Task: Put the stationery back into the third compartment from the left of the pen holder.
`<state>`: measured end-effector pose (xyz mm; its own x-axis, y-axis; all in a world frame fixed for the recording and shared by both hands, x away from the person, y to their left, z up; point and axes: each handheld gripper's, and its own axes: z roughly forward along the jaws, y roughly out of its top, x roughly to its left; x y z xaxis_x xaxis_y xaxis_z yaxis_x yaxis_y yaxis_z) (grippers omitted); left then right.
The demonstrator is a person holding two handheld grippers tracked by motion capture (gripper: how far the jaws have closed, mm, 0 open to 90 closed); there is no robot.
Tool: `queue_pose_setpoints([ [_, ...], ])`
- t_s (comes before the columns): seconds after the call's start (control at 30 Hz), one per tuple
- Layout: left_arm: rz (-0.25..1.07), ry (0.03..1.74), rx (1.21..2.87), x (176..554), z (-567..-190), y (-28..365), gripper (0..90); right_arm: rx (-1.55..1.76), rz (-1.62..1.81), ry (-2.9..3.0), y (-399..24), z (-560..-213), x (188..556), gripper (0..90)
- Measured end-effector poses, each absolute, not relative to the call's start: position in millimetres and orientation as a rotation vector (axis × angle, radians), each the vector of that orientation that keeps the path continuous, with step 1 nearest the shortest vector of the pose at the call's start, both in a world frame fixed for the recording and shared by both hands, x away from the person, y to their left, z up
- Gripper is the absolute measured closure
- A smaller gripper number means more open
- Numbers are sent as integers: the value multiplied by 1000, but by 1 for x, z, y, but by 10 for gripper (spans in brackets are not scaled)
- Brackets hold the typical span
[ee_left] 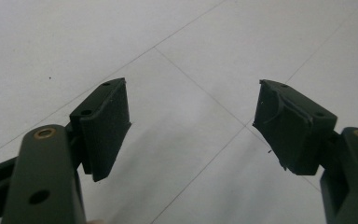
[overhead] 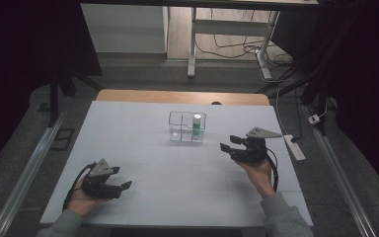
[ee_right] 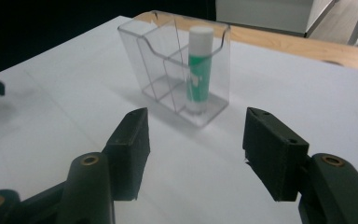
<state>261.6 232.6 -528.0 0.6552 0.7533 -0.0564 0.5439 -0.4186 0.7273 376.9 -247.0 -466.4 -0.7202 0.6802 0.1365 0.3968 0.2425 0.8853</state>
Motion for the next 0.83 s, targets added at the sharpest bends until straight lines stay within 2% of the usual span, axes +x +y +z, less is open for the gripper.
queue_pose_setpoints([
  [0.37, 374, 1026, 2098, 264, -527, 234, 257, 956, 1424, 2285, -279, -480, 338, 393],
  [0.83, 381, 1040, 2078, 266, -526, 235, 254, 947, 1392, 2324, -291, -491, 326, 385],
])
